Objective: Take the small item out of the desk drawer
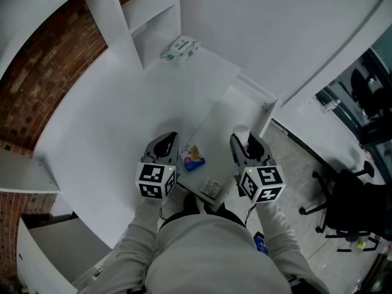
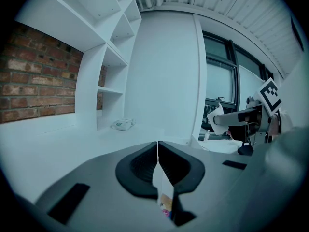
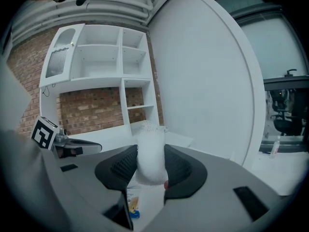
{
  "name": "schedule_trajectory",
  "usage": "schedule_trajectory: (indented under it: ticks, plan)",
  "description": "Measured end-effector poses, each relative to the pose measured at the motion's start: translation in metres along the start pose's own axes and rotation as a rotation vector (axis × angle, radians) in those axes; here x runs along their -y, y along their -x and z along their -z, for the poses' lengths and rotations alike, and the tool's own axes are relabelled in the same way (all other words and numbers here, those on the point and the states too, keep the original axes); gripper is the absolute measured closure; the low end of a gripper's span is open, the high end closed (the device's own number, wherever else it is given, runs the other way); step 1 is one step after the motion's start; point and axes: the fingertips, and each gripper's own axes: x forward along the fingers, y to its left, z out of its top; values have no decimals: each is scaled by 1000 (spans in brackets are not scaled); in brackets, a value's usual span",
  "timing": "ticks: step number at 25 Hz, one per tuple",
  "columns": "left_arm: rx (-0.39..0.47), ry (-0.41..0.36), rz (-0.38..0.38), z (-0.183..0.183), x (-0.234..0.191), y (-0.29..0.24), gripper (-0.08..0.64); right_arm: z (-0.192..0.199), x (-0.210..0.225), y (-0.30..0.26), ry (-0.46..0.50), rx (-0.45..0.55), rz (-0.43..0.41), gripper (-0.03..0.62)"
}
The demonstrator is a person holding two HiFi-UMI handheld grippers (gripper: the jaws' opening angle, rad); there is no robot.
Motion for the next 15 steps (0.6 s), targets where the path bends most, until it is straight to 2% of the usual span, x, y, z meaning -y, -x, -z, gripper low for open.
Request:
schedule_trajectory:
  ticks: [15]
  plan:
    - [-2, -8, -5, 0, 9, 0, 540, 1, 10, 7, -18, 9, 7, 402]
